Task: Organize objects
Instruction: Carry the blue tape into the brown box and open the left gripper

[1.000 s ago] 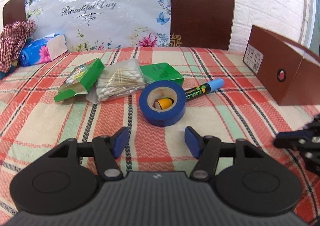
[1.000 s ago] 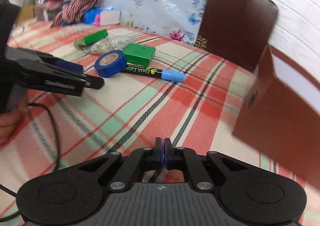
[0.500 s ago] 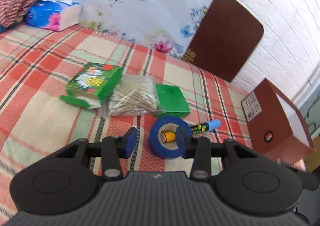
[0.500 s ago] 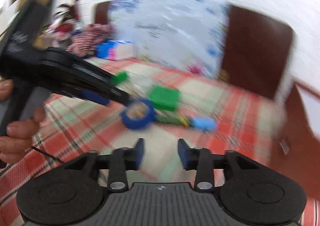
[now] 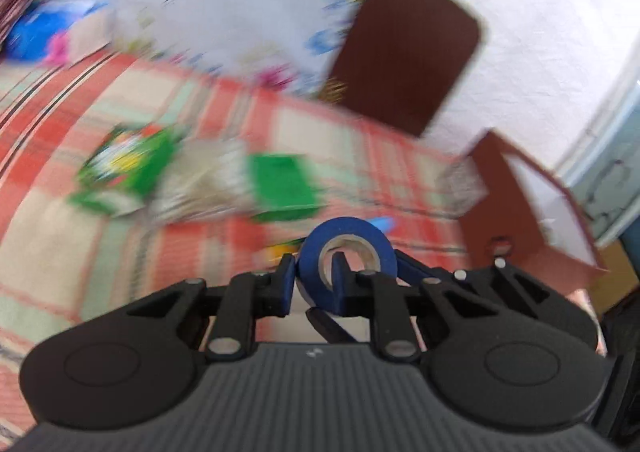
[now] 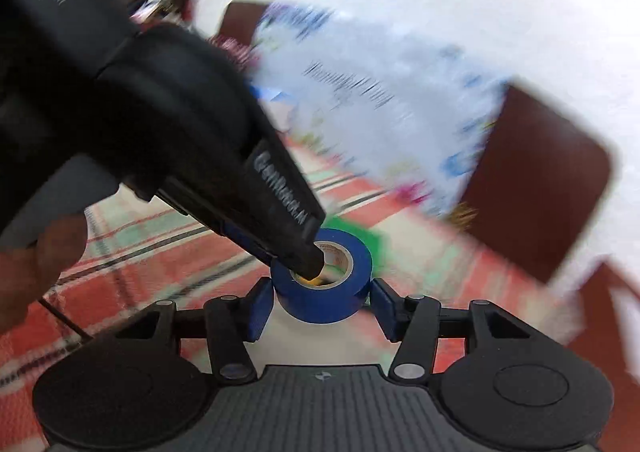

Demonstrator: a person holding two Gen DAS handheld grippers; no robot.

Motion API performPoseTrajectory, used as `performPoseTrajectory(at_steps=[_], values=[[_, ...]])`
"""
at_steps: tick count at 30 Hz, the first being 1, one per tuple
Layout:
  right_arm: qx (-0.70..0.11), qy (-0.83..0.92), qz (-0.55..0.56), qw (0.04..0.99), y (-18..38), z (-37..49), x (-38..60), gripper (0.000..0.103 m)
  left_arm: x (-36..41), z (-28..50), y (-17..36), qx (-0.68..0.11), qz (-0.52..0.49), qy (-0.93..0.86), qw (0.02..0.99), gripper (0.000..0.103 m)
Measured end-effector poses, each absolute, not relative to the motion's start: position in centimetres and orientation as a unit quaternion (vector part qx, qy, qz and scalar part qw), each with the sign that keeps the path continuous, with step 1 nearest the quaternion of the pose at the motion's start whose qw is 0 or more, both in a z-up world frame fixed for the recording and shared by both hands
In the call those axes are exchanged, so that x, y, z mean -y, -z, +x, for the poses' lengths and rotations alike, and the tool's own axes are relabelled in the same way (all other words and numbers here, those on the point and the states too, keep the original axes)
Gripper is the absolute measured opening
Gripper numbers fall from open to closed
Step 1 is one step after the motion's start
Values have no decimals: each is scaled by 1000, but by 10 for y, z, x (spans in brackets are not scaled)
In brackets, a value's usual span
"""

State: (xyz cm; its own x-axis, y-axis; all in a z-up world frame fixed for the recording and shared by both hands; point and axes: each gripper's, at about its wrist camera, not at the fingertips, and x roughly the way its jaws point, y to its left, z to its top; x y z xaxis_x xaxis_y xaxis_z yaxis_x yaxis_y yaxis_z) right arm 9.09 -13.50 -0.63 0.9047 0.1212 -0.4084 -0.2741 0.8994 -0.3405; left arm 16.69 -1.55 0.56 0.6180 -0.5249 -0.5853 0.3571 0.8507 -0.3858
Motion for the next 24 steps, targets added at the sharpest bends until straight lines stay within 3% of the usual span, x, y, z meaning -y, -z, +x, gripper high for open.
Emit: performPoseTrajectory(at_steps=[7, 14, 15, 16, 17, 19, 24], values=[[-120, 57, -148, 980, -40, 49, 224, 53, 135, 145, -68, -283, -42, 372, 883, 21], [-140, 137, -99, 976, -38, 66, 319, 53, 258, 164, -66, -287, 12, 408, 867, 25], [-144, 144, -96, 974, -34, 74, 329, 61, 273, 167, -64, -279, 21, 400, 873, 28], [-155, 158, -100, 970, -28, 84, 337, 76, 285, 170, -61, -273, 35, 390, 879, 37], [-152, 167, -97, 969, -25, 89, 344, 80, 295, 171, -59, -272, 49, 378, 884, 37], [-146, 178, -79, 970, -27, 87, 351, 69, 300, 174, -56, -288, 52, 368, 883, 37], [-88, 192, -43, 976, -24, 48, 342, 69, 266, 148, -64, -270, 35, 394, 878, 37]])
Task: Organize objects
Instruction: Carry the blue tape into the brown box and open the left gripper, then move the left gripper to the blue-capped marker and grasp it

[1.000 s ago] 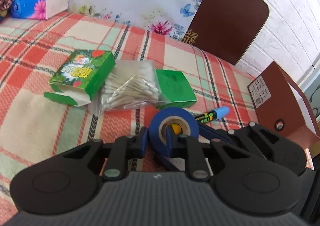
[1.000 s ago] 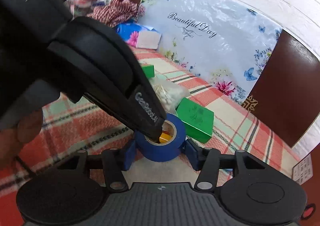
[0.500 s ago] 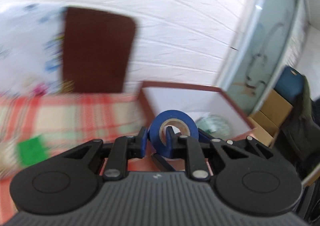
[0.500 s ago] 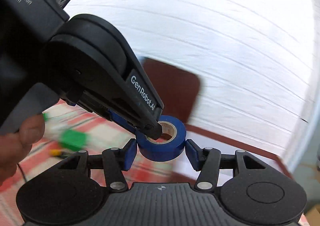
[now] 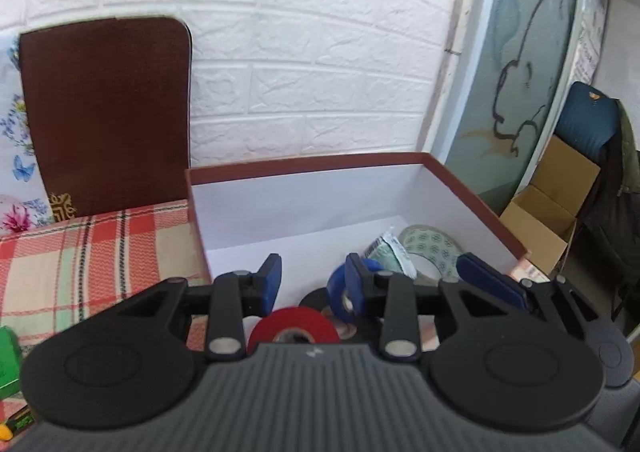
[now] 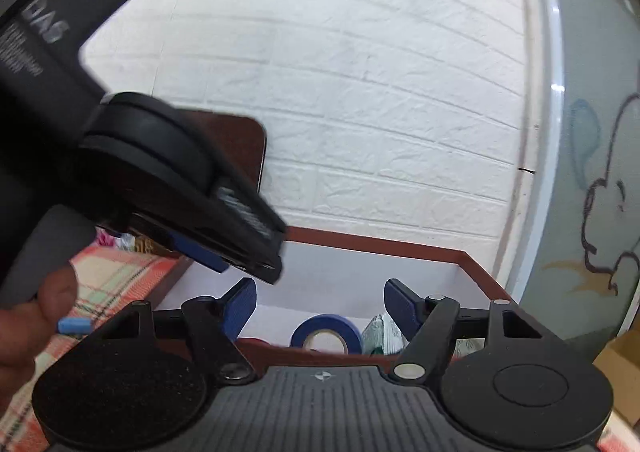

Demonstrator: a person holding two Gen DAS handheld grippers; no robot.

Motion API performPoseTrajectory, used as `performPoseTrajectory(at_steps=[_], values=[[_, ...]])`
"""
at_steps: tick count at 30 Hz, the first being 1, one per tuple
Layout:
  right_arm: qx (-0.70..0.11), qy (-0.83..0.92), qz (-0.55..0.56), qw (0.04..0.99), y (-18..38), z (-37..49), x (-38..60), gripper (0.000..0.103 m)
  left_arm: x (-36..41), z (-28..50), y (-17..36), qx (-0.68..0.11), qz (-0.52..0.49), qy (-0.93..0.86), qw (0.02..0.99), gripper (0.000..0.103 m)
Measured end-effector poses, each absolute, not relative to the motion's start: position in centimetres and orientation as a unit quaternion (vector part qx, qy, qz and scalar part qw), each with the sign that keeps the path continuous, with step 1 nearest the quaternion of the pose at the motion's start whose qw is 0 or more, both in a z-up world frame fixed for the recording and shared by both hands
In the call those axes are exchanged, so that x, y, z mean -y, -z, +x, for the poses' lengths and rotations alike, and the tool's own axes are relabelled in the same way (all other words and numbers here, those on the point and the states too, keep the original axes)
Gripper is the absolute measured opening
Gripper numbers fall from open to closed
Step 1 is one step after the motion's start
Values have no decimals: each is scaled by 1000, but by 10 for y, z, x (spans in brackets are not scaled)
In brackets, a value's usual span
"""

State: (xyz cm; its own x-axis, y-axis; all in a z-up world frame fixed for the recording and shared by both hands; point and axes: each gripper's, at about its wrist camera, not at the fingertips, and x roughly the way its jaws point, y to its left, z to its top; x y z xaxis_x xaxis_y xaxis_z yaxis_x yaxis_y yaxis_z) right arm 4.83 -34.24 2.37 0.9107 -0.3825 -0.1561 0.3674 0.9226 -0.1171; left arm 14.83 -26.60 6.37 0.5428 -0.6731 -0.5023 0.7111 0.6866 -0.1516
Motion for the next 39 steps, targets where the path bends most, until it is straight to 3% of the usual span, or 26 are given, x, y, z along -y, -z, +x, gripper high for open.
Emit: performPoseTrajectory(at_steps=[6, 12, 19, 21, 25, 28, 35, 36, 37, 39], values=[[-46, 153, -28, 987, -12, -1, 296, 66, 178, 114, -57, -263, -9, 398, 879, 37], [-143, 27, -42, 988, 6, 11, 251, 57, 77, 132, 1, -346, -20, 251, 904, 37], [-213, -73, -126, 966, 13, 79, 189, 51, -17, 152, 43, -332, -29, 145, 931, 37], [-231, -89, -158, 956, 13, 113, 183, 51, -22, 149, 52, -299, -9, 147, 943, 37], [-286, -132, -232, 921, 13, 167, 170, 60, -12, 147, 56, -281, 16, 158, 946, 52], [-320, -158, -285, 890, 24, 189, 163, 64, -15, 149, 54, -280, 1, 164, 946, 52], [-343, -150, -275, 885, 19, 174, 159, 32, -16, 149, 54, -281, -9, 166, 945, 53], [-348, -147, -269, 886, 19, 167, 159, 9, -15, 149, 54, -281, -8, 166, 945, 53], [-374, -160, -242, 881, 17, 166, 163, 3, -15, 149, 54, -281, -7, 166, 945, 53], [-382, -160, -197, 888, 15, 151, 168, 2, -15, 149, 54, -282, -6, 166, 945, 53]])
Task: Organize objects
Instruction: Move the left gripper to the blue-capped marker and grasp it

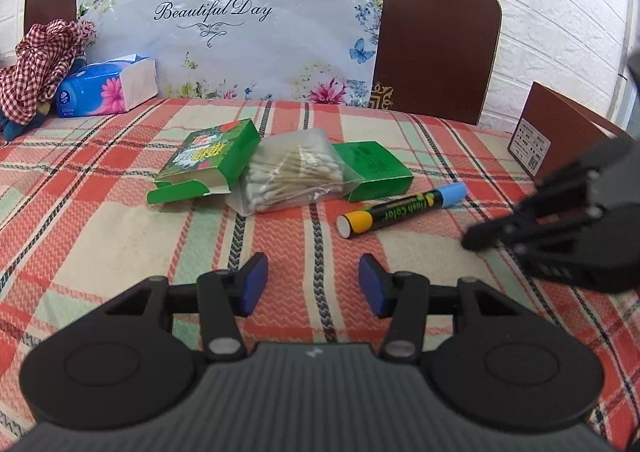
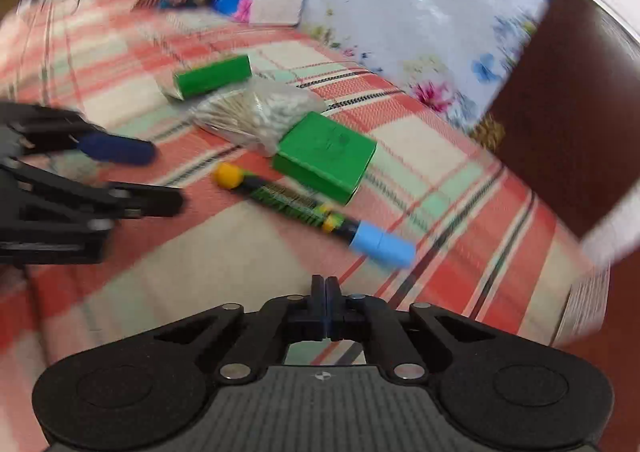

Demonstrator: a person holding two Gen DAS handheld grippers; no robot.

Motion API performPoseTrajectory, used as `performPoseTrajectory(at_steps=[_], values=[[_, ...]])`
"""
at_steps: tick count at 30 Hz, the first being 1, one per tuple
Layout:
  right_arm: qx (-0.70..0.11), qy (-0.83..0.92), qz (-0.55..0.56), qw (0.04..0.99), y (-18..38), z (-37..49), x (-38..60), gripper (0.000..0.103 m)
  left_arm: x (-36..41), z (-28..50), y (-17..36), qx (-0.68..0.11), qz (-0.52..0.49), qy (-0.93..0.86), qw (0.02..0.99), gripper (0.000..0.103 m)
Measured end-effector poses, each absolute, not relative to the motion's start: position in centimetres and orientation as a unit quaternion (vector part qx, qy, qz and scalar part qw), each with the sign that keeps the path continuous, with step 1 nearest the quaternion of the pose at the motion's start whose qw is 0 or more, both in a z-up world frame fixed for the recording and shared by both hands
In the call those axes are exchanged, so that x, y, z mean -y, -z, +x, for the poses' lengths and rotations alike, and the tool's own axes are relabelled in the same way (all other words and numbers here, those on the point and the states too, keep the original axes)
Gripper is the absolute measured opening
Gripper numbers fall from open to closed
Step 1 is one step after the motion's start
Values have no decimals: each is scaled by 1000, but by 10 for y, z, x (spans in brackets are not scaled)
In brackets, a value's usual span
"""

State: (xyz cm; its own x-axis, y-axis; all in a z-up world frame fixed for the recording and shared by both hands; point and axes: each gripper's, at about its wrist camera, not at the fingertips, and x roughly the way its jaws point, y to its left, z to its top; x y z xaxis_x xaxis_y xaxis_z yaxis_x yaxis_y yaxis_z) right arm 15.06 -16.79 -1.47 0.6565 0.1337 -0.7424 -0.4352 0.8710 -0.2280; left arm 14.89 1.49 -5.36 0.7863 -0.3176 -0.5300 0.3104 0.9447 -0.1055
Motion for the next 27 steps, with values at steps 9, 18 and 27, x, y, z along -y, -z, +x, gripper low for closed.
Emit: performPoseTrajectory(at_steps=[9, 18, 27], values=[[-395, -138, -40, 907, 10, 144, 203, 24, -11, 152, 39, -299, -20, 174, 938, 53], [-374, -80, 82, 920, 22, 128, 228, 33, 43, 198, 38, -336, 109, 225, 908, 42], [-313, 18, 145, 938, 20, 73, 255, 35, 61, 149, 27, -410, -51, 365, 834, 37]])
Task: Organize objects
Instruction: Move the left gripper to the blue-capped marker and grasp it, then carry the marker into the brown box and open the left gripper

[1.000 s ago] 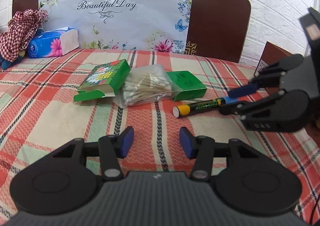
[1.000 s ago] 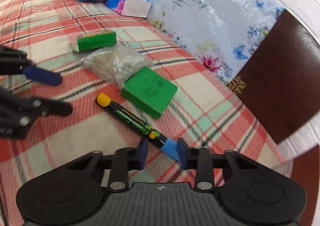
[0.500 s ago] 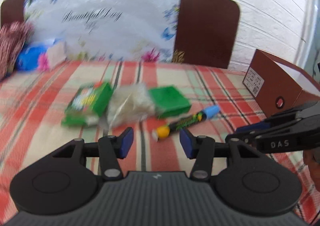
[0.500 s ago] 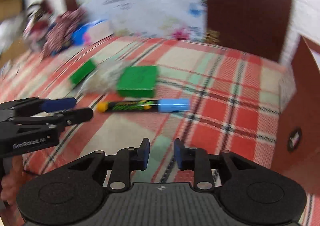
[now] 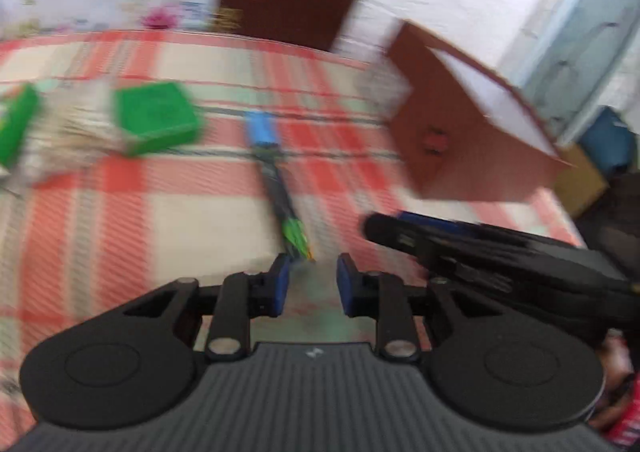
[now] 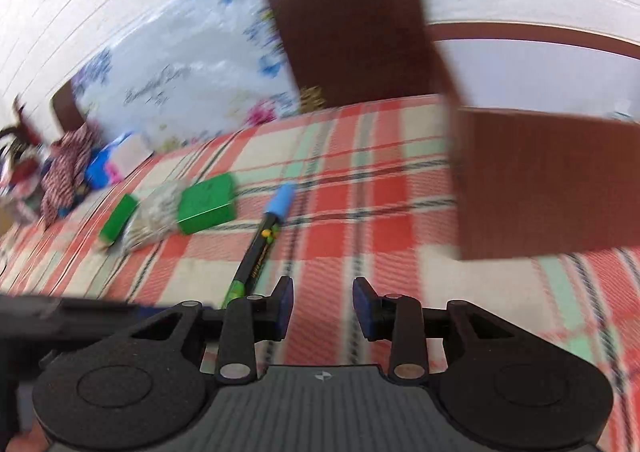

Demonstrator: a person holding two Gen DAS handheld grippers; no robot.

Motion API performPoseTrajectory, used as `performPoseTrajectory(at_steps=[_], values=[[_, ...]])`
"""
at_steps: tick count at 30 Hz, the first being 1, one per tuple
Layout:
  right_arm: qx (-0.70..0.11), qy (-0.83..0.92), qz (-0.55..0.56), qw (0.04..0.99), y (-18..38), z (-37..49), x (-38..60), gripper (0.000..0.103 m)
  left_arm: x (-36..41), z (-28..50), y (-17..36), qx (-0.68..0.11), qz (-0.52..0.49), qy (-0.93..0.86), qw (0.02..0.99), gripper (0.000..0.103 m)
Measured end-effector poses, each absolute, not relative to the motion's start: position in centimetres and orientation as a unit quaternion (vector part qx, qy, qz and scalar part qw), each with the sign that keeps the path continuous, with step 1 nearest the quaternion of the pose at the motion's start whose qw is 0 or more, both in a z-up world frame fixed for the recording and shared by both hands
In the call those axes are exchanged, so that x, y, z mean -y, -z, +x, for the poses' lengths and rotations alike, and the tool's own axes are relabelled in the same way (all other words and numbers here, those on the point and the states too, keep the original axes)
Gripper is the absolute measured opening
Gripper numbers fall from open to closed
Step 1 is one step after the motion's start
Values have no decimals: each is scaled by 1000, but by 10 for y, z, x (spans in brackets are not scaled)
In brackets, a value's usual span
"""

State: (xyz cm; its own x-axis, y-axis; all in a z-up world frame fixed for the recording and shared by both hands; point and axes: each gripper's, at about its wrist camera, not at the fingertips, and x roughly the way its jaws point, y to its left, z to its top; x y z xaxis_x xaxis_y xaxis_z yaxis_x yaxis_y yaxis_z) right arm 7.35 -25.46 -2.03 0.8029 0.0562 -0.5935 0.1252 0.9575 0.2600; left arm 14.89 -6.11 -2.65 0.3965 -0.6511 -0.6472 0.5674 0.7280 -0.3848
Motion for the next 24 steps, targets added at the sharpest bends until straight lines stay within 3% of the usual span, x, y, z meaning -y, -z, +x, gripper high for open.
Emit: performPoseTrajectory(at_steps=[4, 9, 13, 15, 17, 19, 21, 24], values=[[-294, 41, 134, 945, 16, 54, 260, 35, 55, 139, 10, -395, -83, 375, 835, 40], [-282, 12, 80, 956, 10, 58, 236, 35, 39, 182, -2, -424, -123, 299, 846, 40], [-299, -17, 54, 952, 19, 78, 215, 35, 66, 205, -4, -449, -89, 291, 840, 40], [-308, -24, 47, 950, 26, 92, 210, 35, 86, 210, 3, -464, -66, 280, 838, 48], [-324, -22, 48, 944, 35, 104, 210, 33, 96, 218, 15, -483, -56, 273, 830, 48], [-320, -22, 44, 946, 36, 106, 212, 17, 103, 219, 28, -486, -48, 266, 831, 44], [-319, -32, 52, 946, 34, 103, 215, 16, 104, 213, 29, -469, -50, 275, 838, 25], [-300, -29, 46, 952, 30, 92, 214, 16, 99, 204, 24, -469, -82, 281, 833, 24]])
